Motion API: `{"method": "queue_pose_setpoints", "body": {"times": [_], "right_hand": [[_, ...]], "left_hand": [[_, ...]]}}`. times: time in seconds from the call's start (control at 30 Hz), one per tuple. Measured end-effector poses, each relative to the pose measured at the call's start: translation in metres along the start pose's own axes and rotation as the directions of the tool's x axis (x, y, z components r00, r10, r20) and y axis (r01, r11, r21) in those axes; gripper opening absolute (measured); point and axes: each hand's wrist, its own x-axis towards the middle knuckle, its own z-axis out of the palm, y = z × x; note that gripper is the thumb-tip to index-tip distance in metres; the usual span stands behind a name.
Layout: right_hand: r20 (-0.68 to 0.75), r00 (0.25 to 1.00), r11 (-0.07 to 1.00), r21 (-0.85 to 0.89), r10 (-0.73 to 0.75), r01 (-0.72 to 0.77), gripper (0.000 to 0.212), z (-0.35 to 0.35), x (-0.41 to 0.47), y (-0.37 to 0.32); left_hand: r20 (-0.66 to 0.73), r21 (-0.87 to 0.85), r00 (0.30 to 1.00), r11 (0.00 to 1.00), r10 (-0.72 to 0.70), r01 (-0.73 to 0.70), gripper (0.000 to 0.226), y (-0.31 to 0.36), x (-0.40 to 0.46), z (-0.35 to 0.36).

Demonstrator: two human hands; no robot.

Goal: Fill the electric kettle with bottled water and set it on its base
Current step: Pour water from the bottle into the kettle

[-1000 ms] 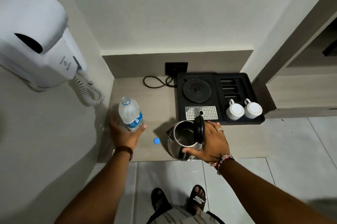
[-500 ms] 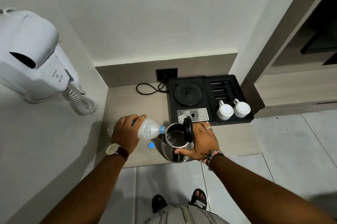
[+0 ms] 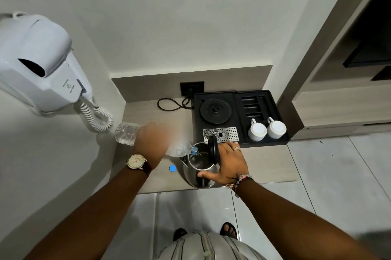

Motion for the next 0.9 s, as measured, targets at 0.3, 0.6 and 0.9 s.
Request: {"method": "queue_pose_setpoints", "body": {"times": [0.3,0.6,0.9], "right_hand": [[0.038,0.999,1.0,-0.011,0.02,-0.019,0.108,-0.003,-0.001,-0.001],[0.057,0.998,0.999,-0.021,0.026,-0.025,0.11,-0.004,-0.001,-0.002],[0.056,0.997,0.998,-0.029,0.055,-0.053,0.112,-0.004,-0.004,-0.006]], "left_hand": [[-0.017,0.045,1.0,0.999,-0.002,0.003,0.04,-0.001,-0.004,0.003],[-0.013,0.039,0.999,0.999,-0.032,0.032,0.041,-0.001,-0.007,0.009],[0.256,-0.267,0.943,0.921,-0.215,0.283,0.061,0.007,-0.014,0.002]]}}
